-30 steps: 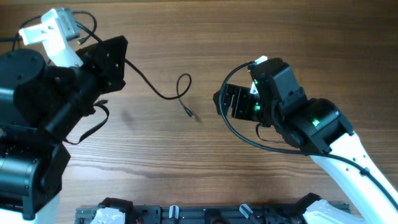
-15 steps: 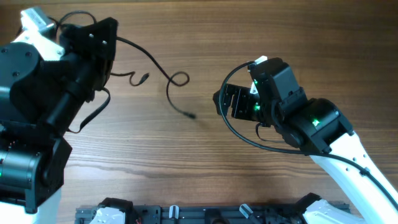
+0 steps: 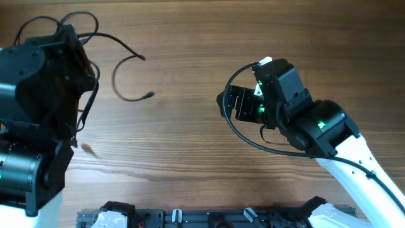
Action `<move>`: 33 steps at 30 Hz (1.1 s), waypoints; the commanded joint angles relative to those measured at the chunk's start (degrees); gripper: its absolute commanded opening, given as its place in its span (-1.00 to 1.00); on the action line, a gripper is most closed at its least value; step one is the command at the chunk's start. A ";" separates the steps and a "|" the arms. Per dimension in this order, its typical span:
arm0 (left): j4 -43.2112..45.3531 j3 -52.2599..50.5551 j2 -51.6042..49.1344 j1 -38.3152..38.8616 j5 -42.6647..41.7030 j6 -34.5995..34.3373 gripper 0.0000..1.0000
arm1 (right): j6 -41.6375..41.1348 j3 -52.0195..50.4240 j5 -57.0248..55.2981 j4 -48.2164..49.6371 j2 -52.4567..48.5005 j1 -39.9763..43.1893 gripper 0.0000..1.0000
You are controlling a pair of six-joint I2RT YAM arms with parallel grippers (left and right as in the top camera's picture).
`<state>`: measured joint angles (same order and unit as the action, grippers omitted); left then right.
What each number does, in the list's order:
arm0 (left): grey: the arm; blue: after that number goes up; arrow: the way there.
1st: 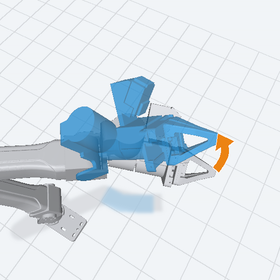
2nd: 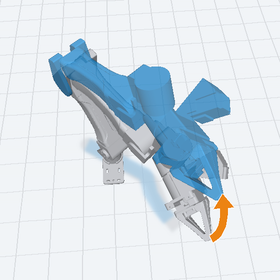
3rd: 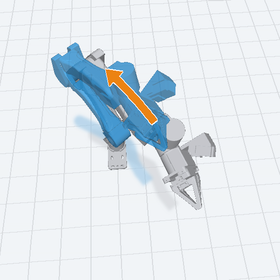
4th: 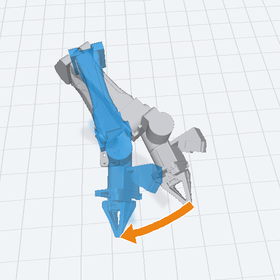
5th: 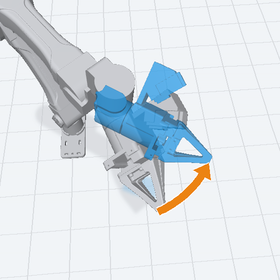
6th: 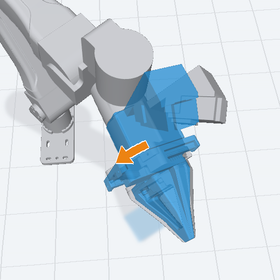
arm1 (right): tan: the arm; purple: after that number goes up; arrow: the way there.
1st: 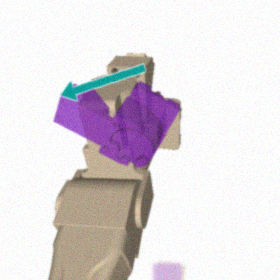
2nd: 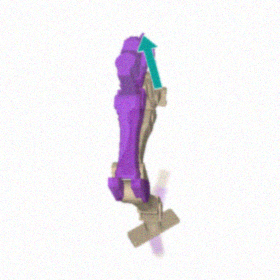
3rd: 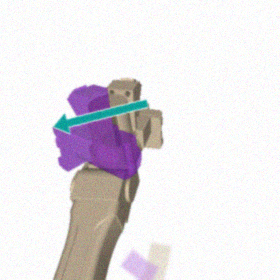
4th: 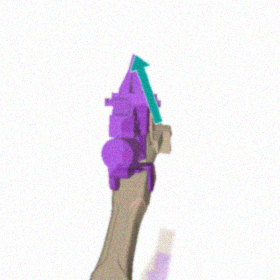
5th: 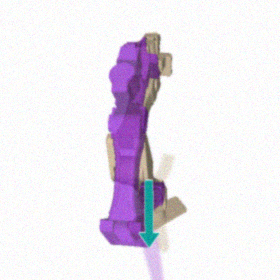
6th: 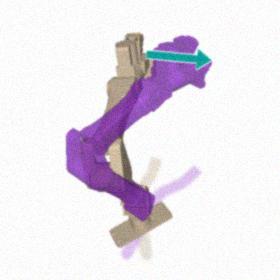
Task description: Untangle cables
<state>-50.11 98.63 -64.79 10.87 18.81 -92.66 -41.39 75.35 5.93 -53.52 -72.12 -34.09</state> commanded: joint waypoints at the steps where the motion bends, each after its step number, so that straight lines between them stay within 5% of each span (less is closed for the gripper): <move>1: 0.17 0.66 -1.97 0.11 -8.24 -7.72 -0.92 | -0.81 -0.07 -0.09 1.20 -0.52 -0.02 0.99; 6: -0.76 0.66 -3.48 0.11 -15.50 -17.70 -0.92 | -0.76 -0.07 -0.09 0.44 -0.57 -0.02 0.99; 17: -6.75 0.66 -3.37 -4.13 -11.72 -20.39 -0.92 | -0.72 -0.07 -0.11 0.09 -0.59 -0.02 0.99; 20: -13.49 0.66 -3.41 -8.68 -11.65 -25.07 -0.84 | -0.74 -0.07 -0.13 0.24 -0.59 -0.02 1.00; 33: -25.35 0.59 -4.52 -34.86 -8.24 -24.76 -0.88 | -0.76 -0.07 -0.11 0.37 -0.59 -0.02 0.99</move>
<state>-74.00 98.65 -68.73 -20.01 9.13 -115.92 -41.39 75.35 5.93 -53.30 -72.12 -34.09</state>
